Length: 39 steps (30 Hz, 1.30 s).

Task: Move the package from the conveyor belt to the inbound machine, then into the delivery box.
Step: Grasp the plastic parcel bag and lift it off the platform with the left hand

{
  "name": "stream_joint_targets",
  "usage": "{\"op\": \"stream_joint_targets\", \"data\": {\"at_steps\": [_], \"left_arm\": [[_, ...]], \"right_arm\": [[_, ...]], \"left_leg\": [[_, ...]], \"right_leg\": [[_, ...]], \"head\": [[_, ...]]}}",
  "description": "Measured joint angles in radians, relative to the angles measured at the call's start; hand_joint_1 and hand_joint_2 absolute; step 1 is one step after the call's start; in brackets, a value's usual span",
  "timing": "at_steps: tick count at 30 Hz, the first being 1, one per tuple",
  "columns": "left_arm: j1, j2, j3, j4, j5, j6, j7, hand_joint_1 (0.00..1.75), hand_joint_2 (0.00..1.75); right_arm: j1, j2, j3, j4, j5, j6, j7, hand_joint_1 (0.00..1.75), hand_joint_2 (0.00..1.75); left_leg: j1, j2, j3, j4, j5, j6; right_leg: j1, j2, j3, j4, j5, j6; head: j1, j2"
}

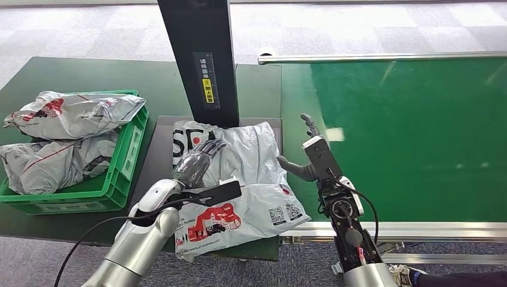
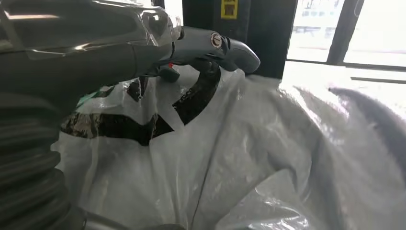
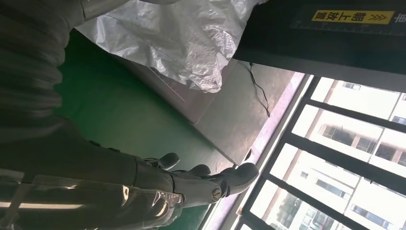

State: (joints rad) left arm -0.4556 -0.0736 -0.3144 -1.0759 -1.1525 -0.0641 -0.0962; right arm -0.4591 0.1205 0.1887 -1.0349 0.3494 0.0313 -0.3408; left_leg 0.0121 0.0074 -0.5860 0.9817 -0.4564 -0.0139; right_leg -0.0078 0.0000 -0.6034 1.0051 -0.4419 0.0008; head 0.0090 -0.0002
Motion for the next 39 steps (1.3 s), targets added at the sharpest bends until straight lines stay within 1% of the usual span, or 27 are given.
{"op": "stream_joint_targets", "data": {"at_steps": [8, 9, 11, 12, 13, 15, 26, 30, 32, 33, 36, 39], "left_arm": [[-0.023, 0.011, -0.05, 0.081, -0.012, -0.039, -0.026, 0.0, 1.75], [-0.028, 0.012, -0.056, 0.088, -0.012, -0.043, -0.028, 0.13, 1.75], [-0.037, 0.015, -0.066, 0.103, -0.012, -0.05, -0.031, 0.83, 1.75], [-0.041, 0.016, -0.07, 0.11, -0.012, -0.052, -0.032, 1.27, 1.75], [-0.043, 0.017, -0.075, 0.117, -0.012, -0.052, -0.033, 1.57, 1.75], [-0.045, 0.02, -0.08, 0.128, -0.012, -0.051, -0.033, 1.75, 1.75], [-0.053, 0.028, -0.087, 0.149, 0.003, 0.0, -0.056, 1.75, 1.75], [-0.052, 0.036, -0.087, 0.147, 0.011, 0.039, -0.08, 1.75, 1.75], [-0.042, 0.042, -0.087, 0.136, 0.022, 0.099, -0.109, 1.75, 1.75], [-0.032, 0.045, -0.084, 0.121, 0.03, 0.149, -0.126, 1.75, 1.75], [0.009, 0.052, -0.063, 0.04, 0.053, 0.337, -0.151, 1.75, 1.75], [0.041, 0.06, -0.022, -0.061, 0.043, 0.5, -0.144, 1.75, 1.75]], "right_arm": [[0.002, 0.0, -0.001, 0.0, 0.01, 0.002, 0.0, 0.0, 1.75], [0.002, 0.0, -0.001, 0.0, 0.012, 0.002, 0.0, 0.0, 1.75], [0.002, 0.0, -0.001, 0.0, 0.014, 0.003, 0.0, 0.0, 1.75], [0.002, 0.0, -0.001, 0.0, 0.015, 0.003, 0.0, 0.0, 1.75], [0.002, 0.0, -0.001, 0.0, 0.016, 0.003, 0.0, 0.0, 1.75], [0.002, 0.0, -0.001, 0.0, 0.017, 0.003, 0.0, 0.0, 1.75], [0.001, 0.0, -0.001, -0.003, 0.018, 0.009, 0.0, 0.0, 1.75], [0.002, -0.003, -0.001, -0.008, 0.016, 0.011, -0.005, 0.0, 1.75], [0.005, -0.005, -0.001, -0.011, 0.012, 0.012, -0.009, 0.0, 1.75], [0.009, -0.007, -0.001, -0.016, 0.01, 0.013, -0.011, 0.0, 1.75], [0.025, -0.014, -0.002, -0.041, 0.0, 0.014, -0.015, 0.0, 1.75], [0.035, -0.021, -0.002, -0.063, -0.008, 0.016, -0.015, 0.0, 1.75]], "left_leg": [[0.0, -0.001, 0.0, 0.0, 0.0, 0.0], [0.0, -0.001, 0.0, 0.0, 0.0, 0.0], [0.0, -0.001, 0.001, 0.0, 0.0, 0.0], [0.0, -0.001, 0.002, 0.0, 0.0, 0.0], [0.0, -0.001, 0.002, 0.0, 0.0, 0.0], [0.0, -0.001, 0.003, 0.0, 0.0, 0.0], [0.0, -0.001, 0.005, 0.0, 0.0, 0.0], [0.0, -0.001, 0.005, 0.0, 0.0, 0.0], [0.0, -0.001, 0.005, 0.0, 0.0, 0.0], [0.0, -0.001, 0.005, 0.0, 0.0, 0.0], [0.0, -0.001, 0.003, 0.0, 0.0, 0.0], [0.0, -0.001, 0.003, 0.0, 0.0, 0.0]], "right_leg": [[0.0, 0.0, 0.001, 0.0, 0.0, 0.0], [0.0, 0.0, 0.001, 0.0, 0.0, 0.0], [0.0, 0.0, 0.002, 0.0, 0.0, 0.0], [0.0, 0.0, 0.003, 0.0, 0.0, 0.0], [0.0, 0.0, 0.003, 0.0, 0.0, 0.0], [0.0, 0.0, 0.004, 0.0, 0.0, 0.0], [0.0, 0.0, 0.006, 0.0, 0.0, 0.0], [0.0, 0.0, 0.006, 0.0, 0.0, 0.0], [0.0, 0.0, 0.006, 0.0, 0.0, 0.0], [0.0, 0.0, 0.005, 0.0, 0.0, 0.0], [0.0, 0.0, 0.004, 0.0, 0.0, 0.0], [0.0, 0.0, 0.004, 0.0, 0.0, 0.0]], "head": [[0.0, 0.0], [0.0, 0.0], [0.0, 0.0], [0.0, 0.0], [0.0, 0.0], [0.0, 0.0], [0.0, 0.0], [0.0, 0.0], [0.0, 0.0], [0.0, 0.0], [0.0, 0.0], [0.0, 0.0]]}}
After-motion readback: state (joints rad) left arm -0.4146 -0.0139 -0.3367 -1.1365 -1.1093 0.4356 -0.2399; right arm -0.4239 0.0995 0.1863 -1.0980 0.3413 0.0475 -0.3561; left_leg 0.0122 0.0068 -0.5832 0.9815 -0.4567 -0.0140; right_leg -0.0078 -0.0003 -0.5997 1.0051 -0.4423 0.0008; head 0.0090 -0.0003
